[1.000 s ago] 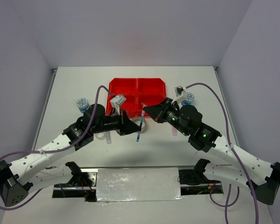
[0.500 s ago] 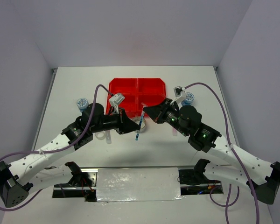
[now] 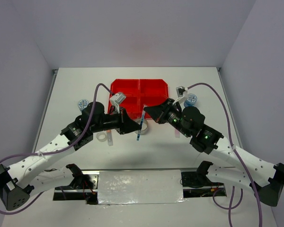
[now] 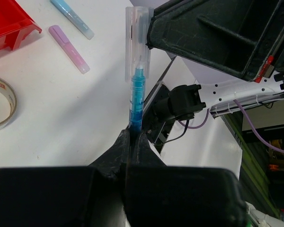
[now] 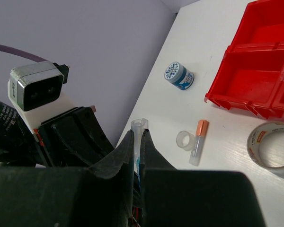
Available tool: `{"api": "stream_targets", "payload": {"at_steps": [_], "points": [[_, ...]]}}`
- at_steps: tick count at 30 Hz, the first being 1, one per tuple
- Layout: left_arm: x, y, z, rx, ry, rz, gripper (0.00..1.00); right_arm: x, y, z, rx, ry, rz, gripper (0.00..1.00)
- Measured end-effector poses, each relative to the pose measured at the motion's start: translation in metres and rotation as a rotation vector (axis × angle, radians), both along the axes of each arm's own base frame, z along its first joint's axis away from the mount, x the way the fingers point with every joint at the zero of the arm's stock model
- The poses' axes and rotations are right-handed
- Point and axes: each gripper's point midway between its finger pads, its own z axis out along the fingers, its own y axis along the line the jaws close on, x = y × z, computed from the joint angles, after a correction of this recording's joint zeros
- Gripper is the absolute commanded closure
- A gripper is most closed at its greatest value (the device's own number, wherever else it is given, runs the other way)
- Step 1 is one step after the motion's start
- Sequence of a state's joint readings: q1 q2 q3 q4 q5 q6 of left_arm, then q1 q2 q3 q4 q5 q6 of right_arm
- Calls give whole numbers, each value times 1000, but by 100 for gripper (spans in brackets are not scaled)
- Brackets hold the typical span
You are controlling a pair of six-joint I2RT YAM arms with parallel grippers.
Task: Sort the stationery into containers
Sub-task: Close the pen cap on the pen.
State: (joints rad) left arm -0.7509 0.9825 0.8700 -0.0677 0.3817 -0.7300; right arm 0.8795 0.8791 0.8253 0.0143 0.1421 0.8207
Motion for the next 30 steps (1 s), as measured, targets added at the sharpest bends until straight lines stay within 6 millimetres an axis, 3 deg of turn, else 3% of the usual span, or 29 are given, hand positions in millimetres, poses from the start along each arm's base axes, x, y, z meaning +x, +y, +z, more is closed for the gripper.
{"api": "stream_targets", "payload": {"at_steps": [30], "points": [[6, 0, 4, -8, -26, -9, 100, 2, -1, 1, -76, -16, -10, 100]]}}
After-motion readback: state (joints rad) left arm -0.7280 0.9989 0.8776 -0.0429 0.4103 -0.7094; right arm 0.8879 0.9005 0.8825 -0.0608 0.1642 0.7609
